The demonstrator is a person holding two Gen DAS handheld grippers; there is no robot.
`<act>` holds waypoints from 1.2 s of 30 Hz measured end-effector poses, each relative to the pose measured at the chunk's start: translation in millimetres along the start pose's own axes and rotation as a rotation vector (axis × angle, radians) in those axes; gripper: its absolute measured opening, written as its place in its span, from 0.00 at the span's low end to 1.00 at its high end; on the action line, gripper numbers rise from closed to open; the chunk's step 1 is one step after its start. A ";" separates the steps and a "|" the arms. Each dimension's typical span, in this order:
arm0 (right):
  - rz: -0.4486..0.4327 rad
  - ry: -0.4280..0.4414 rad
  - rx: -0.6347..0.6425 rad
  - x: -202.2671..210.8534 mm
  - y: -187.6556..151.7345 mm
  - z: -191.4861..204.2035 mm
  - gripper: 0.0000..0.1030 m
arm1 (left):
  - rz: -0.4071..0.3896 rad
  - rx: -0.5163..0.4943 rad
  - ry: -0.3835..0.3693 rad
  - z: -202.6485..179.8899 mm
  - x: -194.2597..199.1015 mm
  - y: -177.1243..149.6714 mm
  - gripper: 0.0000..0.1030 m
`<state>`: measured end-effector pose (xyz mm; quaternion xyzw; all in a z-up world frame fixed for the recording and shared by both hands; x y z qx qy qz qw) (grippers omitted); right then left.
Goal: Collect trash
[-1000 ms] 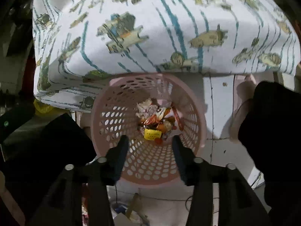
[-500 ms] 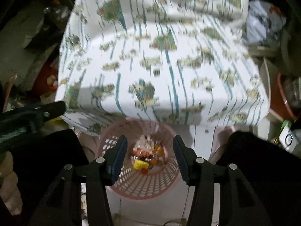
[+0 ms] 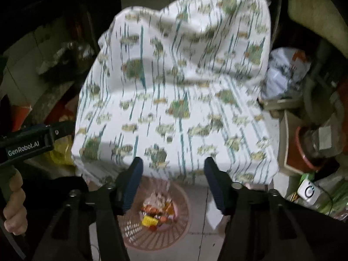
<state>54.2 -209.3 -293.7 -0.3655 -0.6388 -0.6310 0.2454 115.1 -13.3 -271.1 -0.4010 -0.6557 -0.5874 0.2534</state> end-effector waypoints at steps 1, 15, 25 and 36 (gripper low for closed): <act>-0.019 -0.001 -0.006 5.4 2.9 -2.2 0.66 | -0.010 -0.013 0.010 -1.5 5.2 1.5 0.79; -0.323 -0.080 -0.082 163.1 111.6 -52.2 0.86 | -0.166 -0.112 -0.058 -50.1 150.3 74.4 0.94; -0.370 -0.092 -0.224 205.4 165.6 -79.9 0.88 | -0.262 -0.085 -0.101 -53.7 194.1 132.0 1.00; -0.512 -0.228 -0.132 222.3 146.7 -70.9 1.00 | -0.290 -0.108 -0.060 -43.0 191.9 113.6 1.00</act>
Point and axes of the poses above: each gripper's, at about its wrist camera, not at the fingertips, and x roughly against the way its jaws point, z to its left, y to its top, the point moved 4 cm from there along -x, roughly the way its jaws point, and after that the axes turned 8 degrees about -y, right-handed, at the moved point
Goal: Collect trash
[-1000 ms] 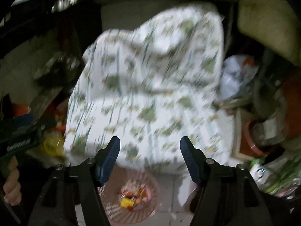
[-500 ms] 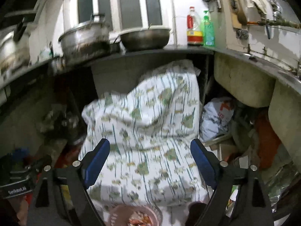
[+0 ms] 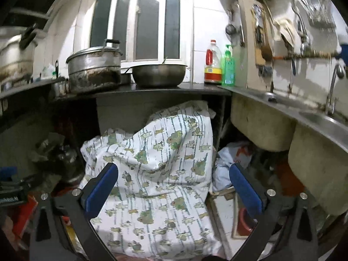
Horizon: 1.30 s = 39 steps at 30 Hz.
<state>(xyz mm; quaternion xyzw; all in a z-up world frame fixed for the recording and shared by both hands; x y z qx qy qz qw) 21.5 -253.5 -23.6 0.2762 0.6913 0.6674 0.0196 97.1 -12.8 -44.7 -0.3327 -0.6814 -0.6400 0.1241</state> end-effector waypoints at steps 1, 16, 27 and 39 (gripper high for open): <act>-0.004 -0.006 0.009 0.0 0.0 1.8 1.00 | 0.001 -0.004 -0.004 -0.4 -0.3 -0.7 1.00; 0.003 0.007 0.066 2.4 -7.2 20.6 1.00 | -0.022 -0.014 0.043 9.1 4.2 -1.7 1.00; 0.006 0.009 0.065 1.9 -10.1 24.3 1.00 | -0.036 -0.011 0.021 15.3 8.6 0.2 1.00; 0.008 0.010 0.059 2.8 -14.2 22.3 1.00 | -0.038 -0.038 0.049 18.9 10.2 0.3 1.00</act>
Point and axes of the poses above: each gripper's, at about its wrist camera, not at the fingertips, and x roughly against the way its jaws point, z to its left, y to its top, the point moved 4 cm from there along -x, roughly the way its jaws point, and after that the axes turned 8 degrees about -y, right-handed, at the moved point
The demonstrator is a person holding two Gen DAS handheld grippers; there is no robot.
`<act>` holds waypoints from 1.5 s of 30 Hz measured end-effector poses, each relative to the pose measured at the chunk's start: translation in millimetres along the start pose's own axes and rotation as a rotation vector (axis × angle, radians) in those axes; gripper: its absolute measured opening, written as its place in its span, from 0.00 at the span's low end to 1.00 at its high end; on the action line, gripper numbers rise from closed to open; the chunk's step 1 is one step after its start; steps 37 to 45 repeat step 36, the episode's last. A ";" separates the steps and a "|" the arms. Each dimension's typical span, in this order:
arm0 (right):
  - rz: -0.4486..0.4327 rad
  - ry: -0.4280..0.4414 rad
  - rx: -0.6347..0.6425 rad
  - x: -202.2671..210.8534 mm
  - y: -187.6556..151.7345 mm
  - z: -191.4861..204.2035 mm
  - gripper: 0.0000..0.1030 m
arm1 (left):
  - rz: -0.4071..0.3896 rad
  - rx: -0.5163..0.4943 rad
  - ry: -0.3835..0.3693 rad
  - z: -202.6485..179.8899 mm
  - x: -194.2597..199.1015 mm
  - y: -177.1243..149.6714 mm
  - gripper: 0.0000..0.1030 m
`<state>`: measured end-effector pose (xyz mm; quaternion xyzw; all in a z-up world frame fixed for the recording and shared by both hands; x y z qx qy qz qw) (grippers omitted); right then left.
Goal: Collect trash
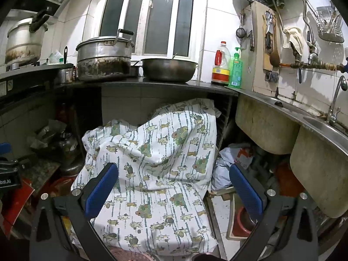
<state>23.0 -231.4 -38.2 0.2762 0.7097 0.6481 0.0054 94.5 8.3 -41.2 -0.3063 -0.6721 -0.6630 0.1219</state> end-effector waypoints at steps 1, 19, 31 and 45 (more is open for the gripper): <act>0.002 0.001 -0.003 -0.1 0.8 0.3 1.00 | 0.002 0.003 -0.008 0.9 0.2 -0.1 1.00; -0.005 -0.016 -0.011 2.5 2.8 -5.0 1.00 | -0.021 -0.047 0.029 -3.7 9.7 1.1 1.00; 0.004 -0.021 0.022 -8.2 2.2 -5.6 1.00 | -0.026 -0.035 0.031 0.4 11.9 4.4 1.00; 0.001 -0.024 0.021 -9.4 2.6 -6.1 1.00 | -0.036 -0.021 0.037 4.0 14.4 6.5 1.00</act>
Point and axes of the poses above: each gripper's, at about its wrist camera, not at the fingertips, and x roughly against the way its jaws point, z to its left, y to its top, the point moved 4 cm from there along -x, roughly the way its jaws point, and after that the axes turned 8 degrees about -y, right-handed, at the moved point
